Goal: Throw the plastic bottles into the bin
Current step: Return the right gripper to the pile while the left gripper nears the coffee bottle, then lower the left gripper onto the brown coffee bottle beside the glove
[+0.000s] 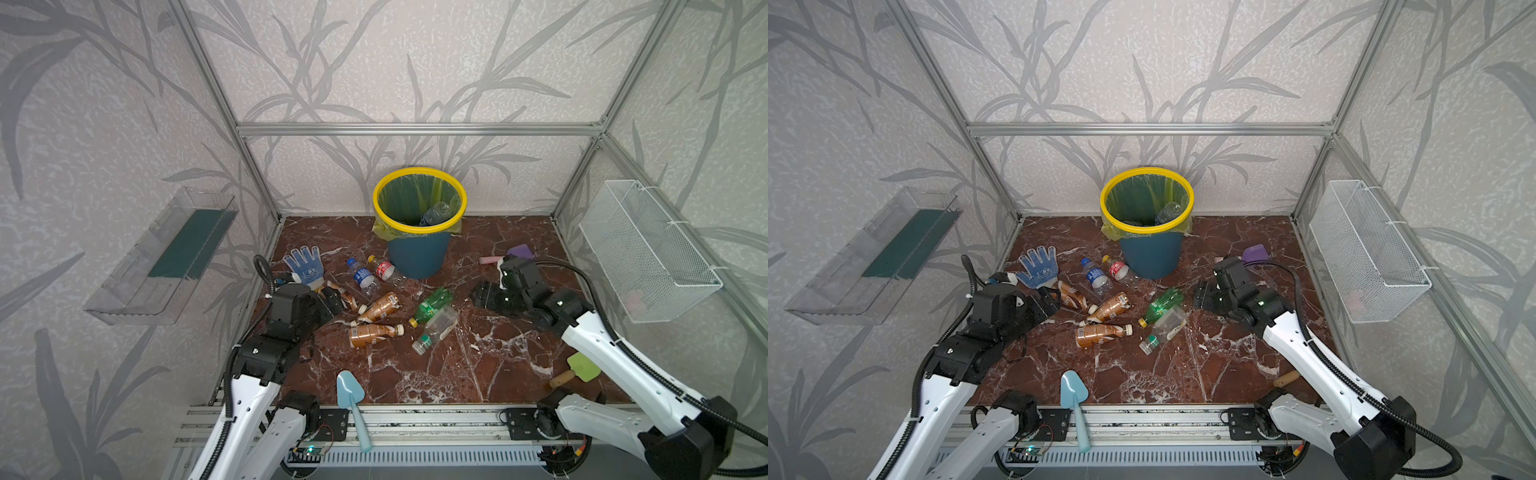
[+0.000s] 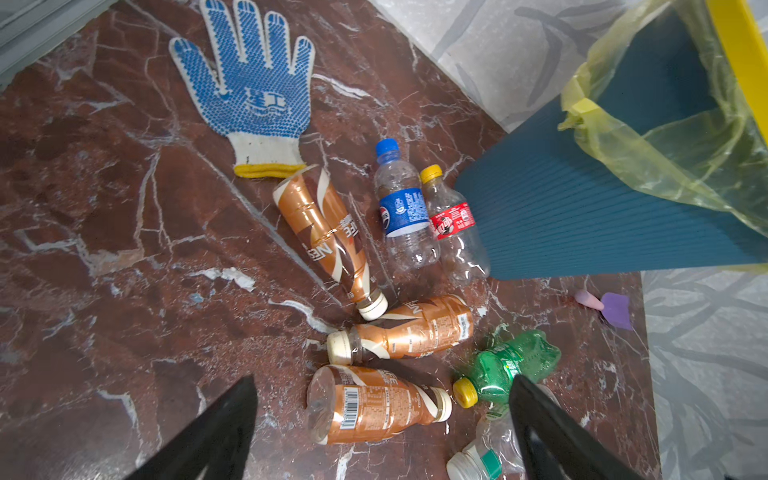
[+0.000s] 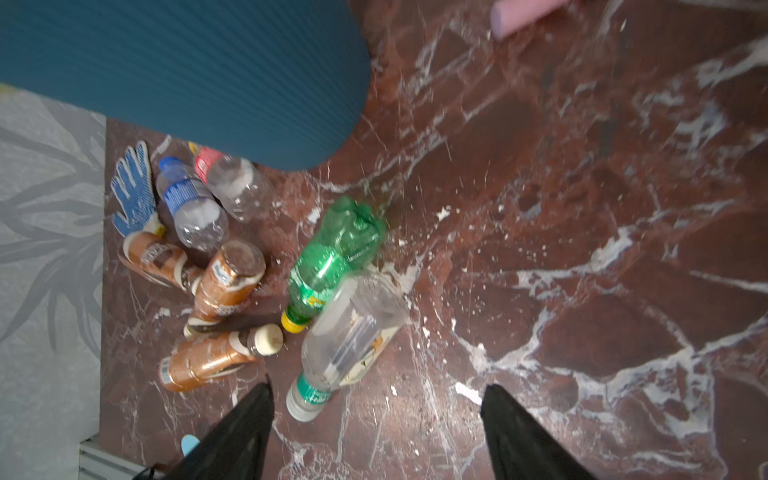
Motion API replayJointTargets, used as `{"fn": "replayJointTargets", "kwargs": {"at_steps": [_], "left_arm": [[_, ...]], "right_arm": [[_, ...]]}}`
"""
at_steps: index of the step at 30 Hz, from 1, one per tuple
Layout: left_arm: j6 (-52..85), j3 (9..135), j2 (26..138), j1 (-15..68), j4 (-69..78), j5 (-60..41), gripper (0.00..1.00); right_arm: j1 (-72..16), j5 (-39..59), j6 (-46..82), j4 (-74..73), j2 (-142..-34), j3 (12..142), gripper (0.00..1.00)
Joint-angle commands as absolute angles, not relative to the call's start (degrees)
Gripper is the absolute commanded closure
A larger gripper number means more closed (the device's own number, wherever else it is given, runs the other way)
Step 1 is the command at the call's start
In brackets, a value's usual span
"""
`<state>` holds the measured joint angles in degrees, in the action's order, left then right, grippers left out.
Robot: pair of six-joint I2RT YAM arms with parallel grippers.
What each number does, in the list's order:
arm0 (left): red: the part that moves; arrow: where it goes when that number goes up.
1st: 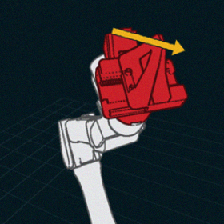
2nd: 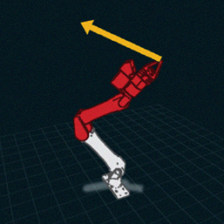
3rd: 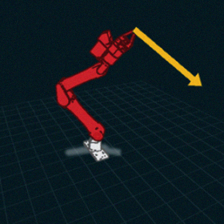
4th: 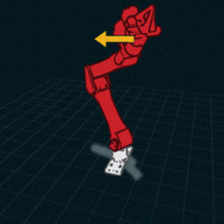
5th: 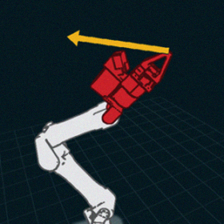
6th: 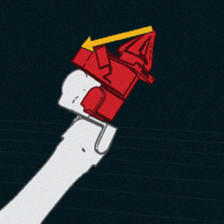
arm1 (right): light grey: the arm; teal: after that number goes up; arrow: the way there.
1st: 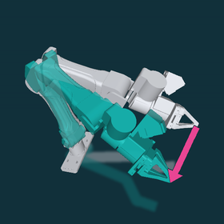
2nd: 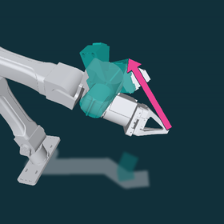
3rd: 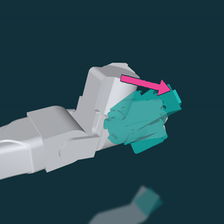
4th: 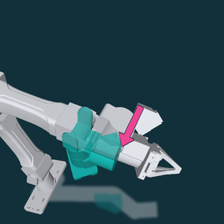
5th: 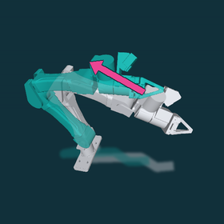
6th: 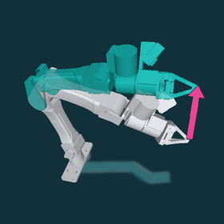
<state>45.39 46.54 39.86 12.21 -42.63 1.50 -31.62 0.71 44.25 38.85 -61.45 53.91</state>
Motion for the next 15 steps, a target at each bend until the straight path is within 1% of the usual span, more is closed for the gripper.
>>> {"fn": "replayJointTargets", "kwargs": {"at_steps": [1,8,15], "left_arm": [[49.72,45.35,40.73,11.78,-45.22,4.02,0.07],[54.9,45.09,44.76,11.69,-45.69,7.12,0.05],[62.47,45.97,53.64,10.96,-44.97,7.37,0.06]], "right_arm": [[-34.32,1.15,48.25,35.55,-58.29,51.2,0.21],[-38.88,0.44,51.73,32.13,-58.91,46.79,0.22],[-41.46,1.22,52.91,29.76,-63.11,46.91,0.21]]}}
